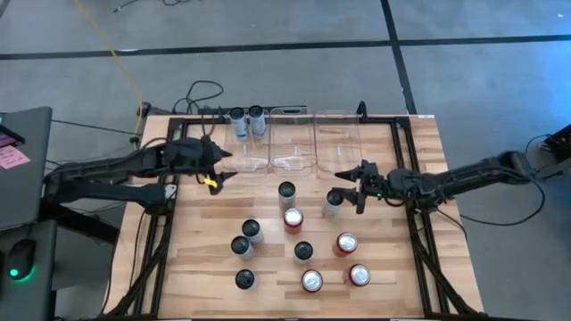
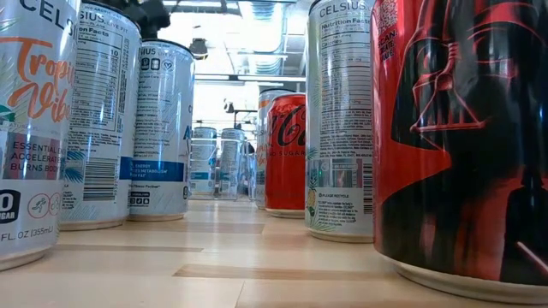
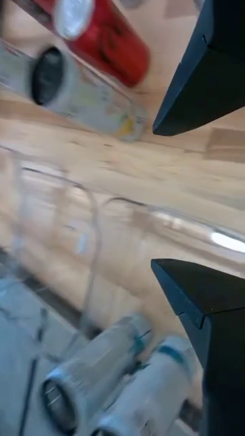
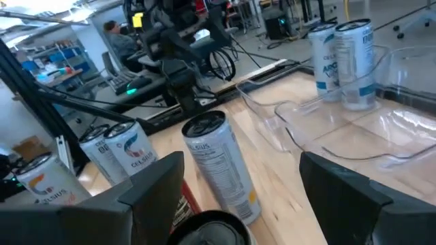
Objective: Sort soda cans
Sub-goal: Put the white-blue soda can into the left transparent bin
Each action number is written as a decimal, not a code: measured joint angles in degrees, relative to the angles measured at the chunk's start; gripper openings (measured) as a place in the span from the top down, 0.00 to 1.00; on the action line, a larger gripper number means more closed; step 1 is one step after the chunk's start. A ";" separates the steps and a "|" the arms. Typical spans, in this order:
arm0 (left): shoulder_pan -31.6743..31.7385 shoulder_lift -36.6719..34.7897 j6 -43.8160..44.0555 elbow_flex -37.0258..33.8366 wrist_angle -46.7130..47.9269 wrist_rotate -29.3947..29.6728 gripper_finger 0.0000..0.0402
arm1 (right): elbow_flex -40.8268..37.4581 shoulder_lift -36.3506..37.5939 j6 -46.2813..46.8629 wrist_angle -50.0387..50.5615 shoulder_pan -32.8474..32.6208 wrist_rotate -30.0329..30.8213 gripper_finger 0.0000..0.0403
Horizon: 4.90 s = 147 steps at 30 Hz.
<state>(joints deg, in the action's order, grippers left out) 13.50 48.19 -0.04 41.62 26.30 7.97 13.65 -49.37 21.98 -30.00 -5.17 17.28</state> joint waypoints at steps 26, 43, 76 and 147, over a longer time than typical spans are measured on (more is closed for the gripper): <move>-28.22 2.84 5.22 -0.08 -6.65 3.23 0.37 | 0.07 -9.66 1.55 -4.39 1.20 -0.15 0.22; -31.10 13.44 5.28 2.36 -15.34 0.76 0.16 | 0.02 -9.65 5.57 -4.59 1.25 0.70 0.22; -28.27 35.53 40.30 32.86 22.79 -3.59 0.15 | 0.13 -9.54 7.14 -1.87 0.31 0.76 0.22; -27.94 46.92 33.69 36.84 31.85 -2.70 0.37 | 0.02 -9.65 6.52 -2.10 -4.63 0.86 0.22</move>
<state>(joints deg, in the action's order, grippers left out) -14.44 95.11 33.65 78.46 58.15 5.28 13.67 -59.02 28.50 -32.10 -9.80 18.14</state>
